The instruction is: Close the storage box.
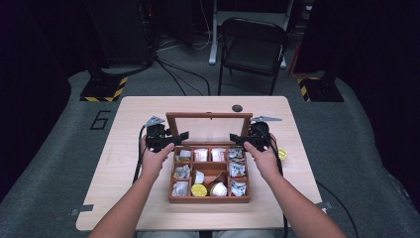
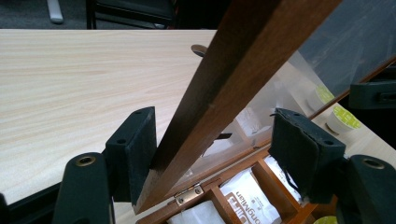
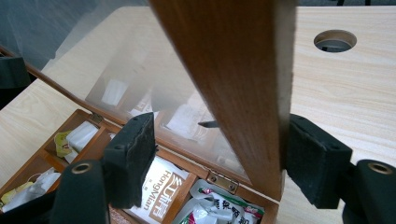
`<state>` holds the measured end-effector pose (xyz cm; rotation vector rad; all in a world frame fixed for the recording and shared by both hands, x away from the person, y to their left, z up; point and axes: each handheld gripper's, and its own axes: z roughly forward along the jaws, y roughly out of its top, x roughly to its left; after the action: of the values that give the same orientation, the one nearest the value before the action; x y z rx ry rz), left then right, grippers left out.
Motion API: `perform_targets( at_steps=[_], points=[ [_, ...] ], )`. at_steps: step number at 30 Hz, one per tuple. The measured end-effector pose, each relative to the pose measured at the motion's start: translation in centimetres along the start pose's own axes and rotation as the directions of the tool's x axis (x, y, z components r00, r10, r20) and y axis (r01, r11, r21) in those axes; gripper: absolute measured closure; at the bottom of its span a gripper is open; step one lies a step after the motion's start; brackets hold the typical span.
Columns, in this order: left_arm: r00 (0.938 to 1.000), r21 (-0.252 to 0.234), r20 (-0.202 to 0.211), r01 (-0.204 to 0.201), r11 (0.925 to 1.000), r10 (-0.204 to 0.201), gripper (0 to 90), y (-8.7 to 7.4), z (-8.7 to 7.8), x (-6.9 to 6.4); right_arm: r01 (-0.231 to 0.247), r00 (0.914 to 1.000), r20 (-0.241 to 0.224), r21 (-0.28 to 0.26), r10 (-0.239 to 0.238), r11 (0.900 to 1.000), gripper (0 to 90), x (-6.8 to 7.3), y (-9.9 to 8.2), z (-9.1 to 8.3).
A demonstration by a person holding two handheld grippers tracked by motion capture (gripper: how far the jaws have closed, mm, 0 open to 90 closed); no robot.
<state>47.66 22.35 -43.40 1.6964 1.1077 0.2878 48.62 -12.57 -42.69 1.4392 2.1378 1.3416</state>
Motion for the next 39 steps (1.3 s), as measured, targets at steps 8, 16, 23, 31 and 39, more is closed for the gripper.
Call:
perform_targets(
  at_steps=[8, 16, 23, 31, 39],
  points=[
    [0.9995, -0.043, 0.018, -0.023, 0.9988, 0.024, 32.4, 0.8, -1.4, -0.5, 0.006, 0.9999, -0.013, -0.023, -0.006, 0.9997, 30.5, 0.1, 0.2, -0.9],
    [0.9989, -0.035, 0.027, -0.036, 0.9987, 0.037, 31.9, 1.4, -2.1, -1.1, 0.007, 0.9994, -0.035, -0.056, -0.008, 0.9984, 33.0, 0.3, 0.4, -2.3],
    [0.9983, -0.025, 0.031, -0.048, 0.9985, 0.049, 31.7, 1.4, -2.4, -1.5, 0.032, 0.9984, -0.044, -0.064, -0.035, 0.9975, 33.4, 0.9, 0.9, -3.5],
    [0.9982, -0.020, 0.043, -0.041, 0.9990, 0.041, 30.2, 1.3, -3.0, -1.8, 0.060, 0.9969, -0.047, -0.061, -0.063, 0.9964, 33.4, 1.3, 0.9, -4.3],
    [0.9977, -0.020, 0.046, -0.049, 0.9986, 0.050, 30.2, 1.4, -3.9, -2.3, 0.060, 0.9963, -0.058, -0.059, -0.063, 0.9965, 33.0, 1.6, 0.8, -4.9]
  ],
)
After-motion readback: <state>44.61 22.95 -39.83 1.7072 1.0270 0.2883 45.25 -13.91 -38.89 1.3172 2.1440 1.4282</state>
